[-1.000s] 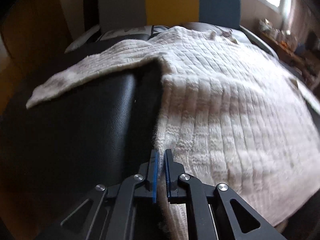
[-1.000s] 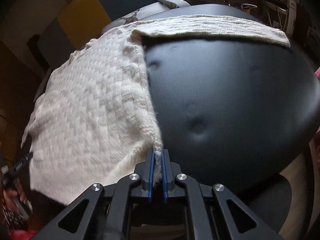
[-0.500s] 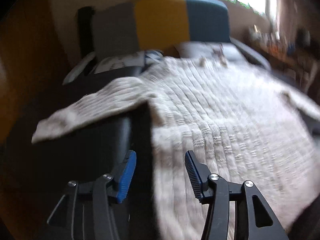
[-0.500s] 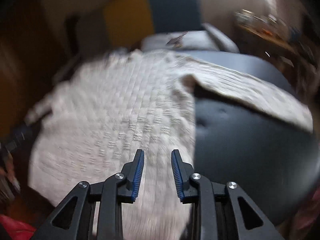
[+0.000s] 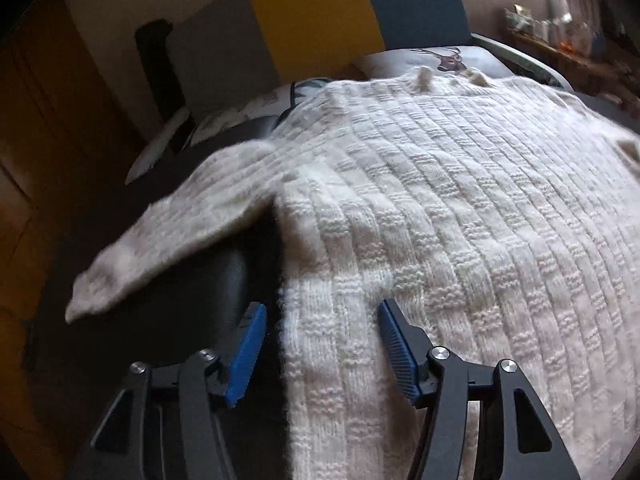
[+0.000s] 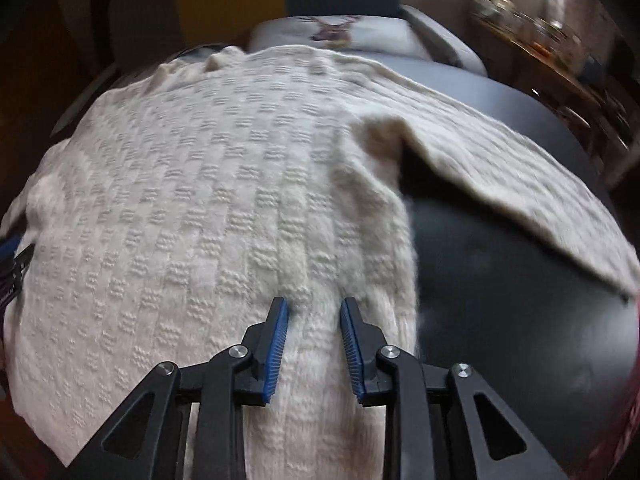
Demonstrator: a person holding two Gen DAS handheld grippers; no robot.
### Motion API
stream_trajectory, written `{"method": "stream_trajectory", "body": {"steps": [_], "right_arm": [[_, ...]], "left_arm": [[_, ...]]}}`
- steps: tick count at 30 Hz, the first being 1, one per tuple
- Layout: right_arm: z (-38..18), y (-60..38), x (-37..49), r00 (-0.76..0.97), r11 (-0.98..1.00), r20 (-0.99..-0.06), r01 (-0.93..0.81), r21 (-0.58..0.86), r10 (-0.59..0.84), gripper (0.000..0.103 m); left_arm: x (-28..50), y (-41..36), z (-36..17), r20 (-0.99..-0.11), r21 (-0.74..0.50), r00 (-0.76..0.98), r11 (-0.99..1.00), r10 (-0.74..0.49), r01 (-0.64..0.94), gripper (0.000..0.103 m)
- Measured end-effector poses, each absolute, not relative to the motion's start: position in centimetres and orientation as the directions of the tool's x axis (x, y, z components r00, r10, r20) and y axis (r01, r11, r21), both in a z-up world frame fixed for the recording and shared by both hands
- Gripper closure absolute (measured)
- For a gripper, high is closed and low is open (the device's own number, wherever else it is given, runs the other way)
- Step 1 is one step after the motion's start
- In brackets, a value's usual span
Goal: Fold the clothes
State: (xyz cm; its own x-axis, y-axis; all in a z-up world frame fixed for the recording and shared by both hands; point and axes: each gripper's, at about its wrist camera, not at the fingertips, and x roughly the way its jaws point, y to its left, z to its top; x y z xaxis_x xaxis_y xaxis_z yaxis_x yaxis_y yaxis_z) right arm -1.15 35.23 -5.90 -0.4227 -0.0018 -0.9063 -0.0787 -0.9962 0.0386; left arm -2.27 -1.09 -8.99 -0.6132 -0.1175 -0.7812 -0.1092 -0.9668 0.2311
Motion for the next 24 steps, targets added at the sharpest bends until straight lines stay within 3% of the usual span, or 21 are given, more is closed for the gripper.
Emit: {"method": "stream_trajectory", "body": {"steps": [5, 8, 9, 12, 17, 24], "right_arm": [[-6.1, 34.4, 1.5, -0.473, -0.998, -0.88, -0.062, -0.029, 0.055, 0.075], [-5.2, 34.8, 0.9, -0.459, -1.0, -0.889, -0.002, -0.013, 0.012, 0.075], [-4.5, 35.0, 0.6, -0.473, -1.0, -0.881, 0.015, 0.001, -0.008, 0.075], [-1.8, 36.4, -1.5, -0.563, -1.0, -0.826, -0.013, 0.013, -0.004, 0.075], [-0.8, 37.5, -7.5, -0.558, -0.998, -0.827, -0.057, -0.039, 0.064, 0.075], [-4.9, 36.1, -16.8, -0.49, -0.996, -0.869, 0.006, -0.086, 0.072, 0.075]], "left_arm": [[-0.6, -1.9, -8.2, -0.775, 0.198, -0.627, -0.972, -0.077, -0.126, 0.044], [-2.1, -1.9, -5.8, -0.753, 0.16, -0.658, -0.976, -0.022, -0.15, 0.045], [-2.9, -1.9, -5.0, -0.74, 0.153, -0.673, -0.979, -0.021, -0.138, 0.043], [-6.9, -1.8, -3.1, -0.708, 0.134, -0.706, -0.987, -0.032, -0.09, 0.02], [-15.4, -1.1, -3.7, -0.706, 0.198, -0.694, -0.98, -0.144, 0.002, 0.018], [-21.5, -0.5, -7.5, -0.68, 0.369, -0.663, -0.927, -0.314, 0.06, 0.018]]}}
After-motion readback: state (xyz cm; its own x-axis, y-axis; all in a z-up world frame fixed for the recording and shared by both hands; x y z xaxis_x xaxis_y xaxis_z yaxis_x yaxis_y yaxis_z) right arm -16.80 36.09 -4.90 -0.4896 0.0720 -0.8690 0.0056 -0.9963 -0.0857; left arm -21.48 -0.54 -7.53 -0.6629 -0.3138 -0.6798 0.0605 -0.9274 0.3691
